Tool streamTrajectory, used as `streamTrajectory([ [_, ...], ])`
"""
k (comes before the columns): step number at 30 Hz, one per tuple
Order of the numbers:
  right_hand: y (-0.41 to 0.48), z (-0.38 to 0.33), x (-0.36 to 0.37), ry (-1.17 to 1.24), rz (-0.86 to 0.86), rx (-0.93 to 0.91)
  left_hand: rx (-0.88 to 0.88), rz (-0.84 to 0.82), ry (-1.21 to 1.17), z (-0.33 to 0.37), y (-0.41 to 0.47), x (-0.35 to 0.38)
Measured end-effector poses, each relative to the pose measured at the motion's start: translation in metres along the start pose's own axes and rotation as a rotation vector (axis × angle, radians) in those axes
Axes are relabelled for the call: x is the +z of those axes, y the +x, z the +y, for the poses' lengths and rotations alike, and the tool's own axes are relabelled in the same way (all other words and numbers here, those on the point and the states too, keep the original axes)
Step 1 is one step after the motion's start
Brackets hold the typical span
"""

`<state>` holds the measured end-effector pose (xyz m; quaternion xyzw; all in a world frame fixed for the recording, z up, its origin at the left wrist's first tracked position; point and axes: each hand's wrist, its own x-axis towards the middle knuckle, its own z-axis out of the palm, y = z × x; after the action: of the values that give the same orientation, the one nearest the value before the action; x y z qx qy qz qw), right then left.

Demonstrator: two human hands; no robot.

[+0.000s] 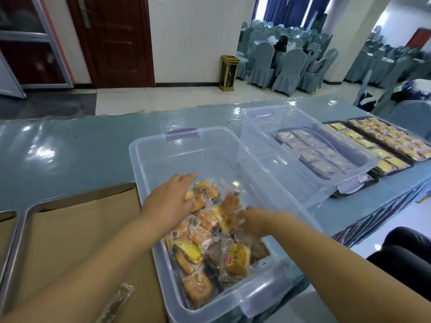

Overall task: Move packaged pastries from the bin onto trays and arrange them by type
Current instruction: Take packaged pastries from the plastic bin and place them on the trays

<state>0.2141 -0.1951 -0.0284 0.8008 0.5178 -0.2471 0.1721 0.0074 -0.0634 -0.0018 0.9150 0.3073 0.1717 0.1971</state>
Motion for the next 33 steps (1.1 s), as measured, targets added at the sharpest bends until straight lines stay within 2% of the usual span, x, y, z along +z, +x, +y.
streamTrajectory([
  [4, 0.006, -0.004, 0.012, -0.036, -0.008, -0.017, -0.086, 0.009, -0.137, -0.008, 0.001, 0.000],
  [10, 0.010, -0.009, 0.018, -0.115, -0.094, 0.023, -0.069, -0.044, -0.029, -0.008, 0.003, 0.001],
  [13, 0.008, -0.013, 0.006, -0.159, -0.021, 0.009, -0.063, -0.070, -0.029, -0.007, 0.003, -0.001],
  [18, -0.014, -0.020, -0.037, 0.053, 0.139, -0.015, -0.023, -0.038, -0.096, -0.005, -0.002, -0.007],
  [23, -0.037, -0.032, -0.085, 0.290, 0.241, -0.203, -0.060, -0.127, -0.084, -0.003, -0.001, -0.007],
  [26, -0.043, -0.045, -0.100, 0.533, 0.288, -0.315, -0.074, -0.184, -0.148, -0.004, 0.000, -0.011],
  [29, -0.038, -0.052, -0.104, 0.803, 0.308, -0.392, -0.124, -0.170, -0.308, -0.008, 0.003, -0.015],
  [31, -0.029, -0.052, -0.101, 0.842, 0.285, -0.390, -0.156, -0.120, -0.355, -0.011, 0.006, -0.019],
  [33, -0.014, -0.046, -0.092, 0.759, 0.212, -0.339, -0.185, -0.019, -0.348, -0.013, 0.010, -0.023],
])
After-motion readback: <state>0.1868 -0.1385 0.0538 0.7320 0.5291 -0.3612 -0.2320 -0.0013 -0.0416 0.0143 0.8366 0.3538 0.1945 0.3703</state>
